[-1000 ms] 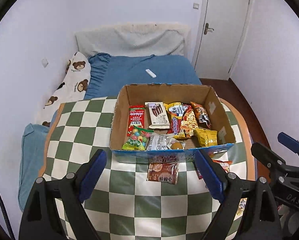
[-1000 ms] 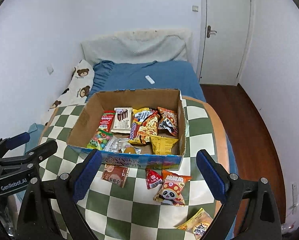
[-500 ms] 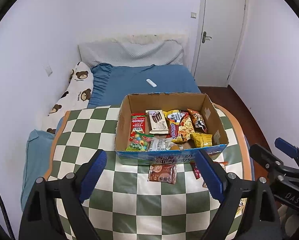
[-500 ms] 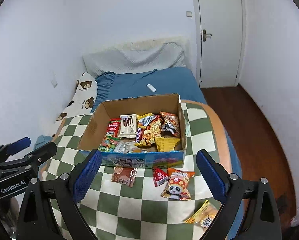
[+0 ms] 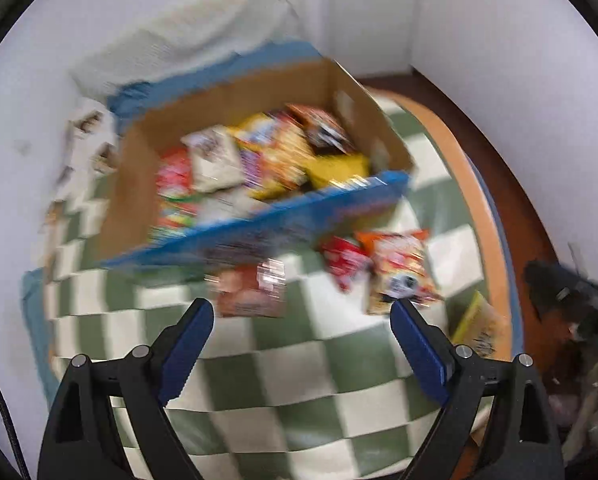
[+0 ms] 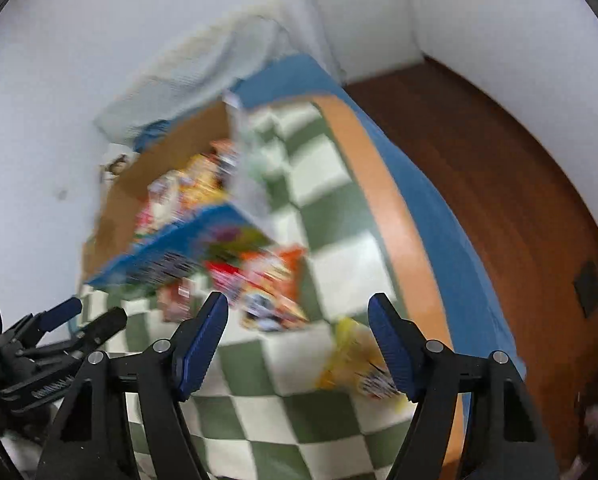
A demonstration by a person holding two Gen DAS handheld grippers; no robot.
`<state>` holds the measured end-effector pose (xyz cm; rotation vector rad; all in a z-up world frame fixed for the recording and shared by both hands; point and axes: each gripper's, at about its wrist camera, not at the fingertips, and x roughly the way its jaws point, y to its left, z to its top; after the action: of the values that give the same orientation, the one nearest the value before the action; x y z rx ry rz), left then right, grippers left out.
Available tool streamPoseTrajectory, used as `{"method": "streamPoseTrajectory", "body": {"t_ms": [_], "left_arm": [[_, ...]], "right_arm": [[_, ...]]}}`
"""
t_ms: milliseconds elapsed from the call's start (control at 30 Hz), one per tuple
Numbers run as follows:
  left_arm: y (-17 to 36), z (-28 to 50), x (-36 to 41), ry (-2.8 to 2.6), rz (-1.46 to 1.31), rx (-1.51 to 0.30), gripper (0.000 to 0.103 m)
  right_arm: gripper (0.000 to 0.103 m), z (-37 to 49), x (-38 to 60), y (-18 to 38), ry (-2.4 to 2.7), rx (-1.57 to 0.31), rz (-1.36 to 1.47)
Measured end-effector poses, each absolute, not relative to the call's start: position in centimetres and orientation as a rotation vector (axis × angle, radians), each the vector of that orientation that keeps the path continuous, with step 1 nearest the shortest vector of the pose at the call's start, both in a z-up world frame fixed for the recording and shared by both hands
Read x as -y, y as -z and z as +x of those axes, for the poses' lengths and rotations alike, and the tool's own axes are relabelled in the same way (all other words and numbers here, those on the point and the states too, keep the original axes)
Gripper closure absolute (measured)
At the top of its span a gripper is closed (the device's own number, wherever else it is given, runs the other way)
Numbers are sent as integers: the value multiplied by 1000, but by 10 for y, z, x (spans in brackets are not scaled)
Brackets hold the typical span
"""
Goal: Organize snacks
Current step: 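Grasp the orange CUICUIJIAO bag with the left tool while the right tool grasps the yellow cracker bag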
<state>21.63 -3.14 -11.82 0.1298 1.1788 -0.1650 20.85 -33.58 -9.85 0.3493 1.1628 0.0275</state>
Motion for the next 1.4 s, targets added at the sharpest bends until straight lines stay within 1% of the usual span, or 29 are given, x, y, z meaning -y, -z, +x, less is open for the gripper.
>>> {"method": "streamPoseTrajectory", "body": {"t_ms": [100, 167, 200, 333, 467, 533, 567, 600, 667, 700, 767, 833, 933, 967, 1000, 1033, 1133, 1167, 1200, 1233, 1333, 1400], "left_arm": [[149, 238, 64, 231, 131, -1268, 12], [167, 250, 84, 257, 162, -1308, 12], [175, 256, 94, 265, 183, -1319, 12], [209, 275, 133, 301, 285, -1385, 12], [239, 284, 159, 320, 357, -1448, 13], [246, 284, 163, 332, 355, -1450, 26], [248, 283, 165, 326, 365, -1449, 41], [250, 283, 164, 327, 361, -1456, 46], [249, 279, 159, 328, 337, -1456, 48], [248, 277, 156, 326, 325, -1458, 50], [248, 271, 147, 320, 307, -1466, 50], [248, 262, 134, 309, 291, -1474, 50], [249, 251, 113, 288, 254, -1492, 50], [250, 247, 107, 283, 245, -1499, 50], [250, 242, 99, 275, 225, -1510, 50], [251, 238, 93, 271, 204, -1516, 50], [255, 226, 75, 260, 145, -1546, 50], [258, 224, 71, 256, 126, -1556, 50], [262, 224, 68, 255, 112, -1570, 50], [268, 224, 66, 252, 89, -1587, 50], [276, 228, 64, 244, 44, -1595, 48], [278, 230, 64, 242, 23, -1593, 45]], "right_arm": [[27, 204, 350, 137, -21, -1255, 376], [24, 199, 355, 156, -42, -1285, 347], [20, 197, 353, 163, -74, -1308, 293], [18, 190, 345, 178, -140, -1351, 115], [18, 181, 327, 192, -200, -1379, -188], [18, 179, 315, 196, -244, -1359, -321], [18, 177, 306, 201, -279, -1341, -415], [18, 177, 300, 208, -296, -1331, -487], [18, 180, 294, 221, -336, -1337, -536], [18, 184, 294, 229, -357, -1351, -533], [18, 192, 297, 241, -371, -1391, -486], [29, 200, 301, 246, -389, -1419, -399], [35, 214, 319, 246, -366, -1468, -142], [36, 219, 331, 249, -328, -1503, 5], [36, 221, 337, 252, -306, -1524, 92], [36, 224, 349, 257, -262, -1561, 262], [35, 229, 364, 269, -208, -1603, 580], [35, 231, 365, 271, -208, -1608, 641], [32, 233, 364, 272, -198, -1611, 659], [29, 236, 360, 269, -194, -1603, 618], [20, 239, 350, 252, -149, -1562, 430], [19, 237, 343, 245, -142, -1546, 369]]}}
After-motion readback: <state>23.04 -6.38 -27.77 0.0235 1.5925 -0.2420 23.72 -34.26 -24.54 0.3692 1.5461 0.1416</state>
